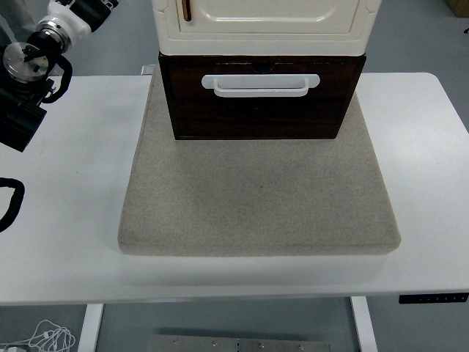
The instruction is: Open the drawer under the combination cabinet
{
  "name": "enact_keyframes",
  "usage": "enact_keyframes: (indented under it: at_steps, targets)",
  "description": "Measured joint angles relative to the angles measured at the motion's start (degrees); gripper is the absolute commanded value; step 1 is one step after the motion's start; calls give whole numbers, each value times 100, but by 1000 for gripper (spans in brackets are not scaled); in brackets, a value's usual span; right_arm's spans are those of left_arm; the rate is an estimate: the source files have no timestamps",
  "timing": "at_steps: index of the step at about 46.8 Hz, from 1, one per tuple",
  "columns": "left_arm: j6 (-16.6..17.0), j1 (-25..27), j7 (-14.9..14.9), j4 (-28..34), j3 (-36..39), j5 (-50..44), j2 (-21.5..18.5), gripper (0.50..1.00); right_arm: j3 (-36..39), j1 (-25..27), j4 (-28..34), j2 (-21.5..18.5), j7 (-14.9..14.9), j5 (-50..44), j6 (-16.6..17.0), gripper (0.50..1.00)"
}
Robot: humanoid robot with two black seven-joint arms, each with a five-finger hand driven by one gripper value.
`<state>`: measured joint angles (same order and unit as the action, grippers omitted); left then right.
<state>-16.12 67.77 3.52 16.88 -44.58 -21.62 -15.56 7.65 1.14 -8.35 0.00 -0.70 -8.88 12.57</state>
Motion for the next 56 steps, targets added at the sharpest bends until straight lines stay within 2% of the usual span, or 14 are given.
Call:
enact_keyframes:
  at_steps: [25,29,32,38,56]
  targets:
    - [-91,138,9,-9,61,-16,-194,1000,0,0,2,0,0,0,0,926]
    - [-202,184,9,57,69,5,-300,1000,0,0,1,0,0,0,0,926]
    - [-409,248,9,123,71,23,-409,1000,0,0,0,0,0,0,0,926]
    - [-626,543,8,168,84,102,-703,1000,0,1,1,0,0,0,0,926]
    - [-648,1487,-1,166,95,878,-1461,1000,0,-1,1,0,1,0,0,926]
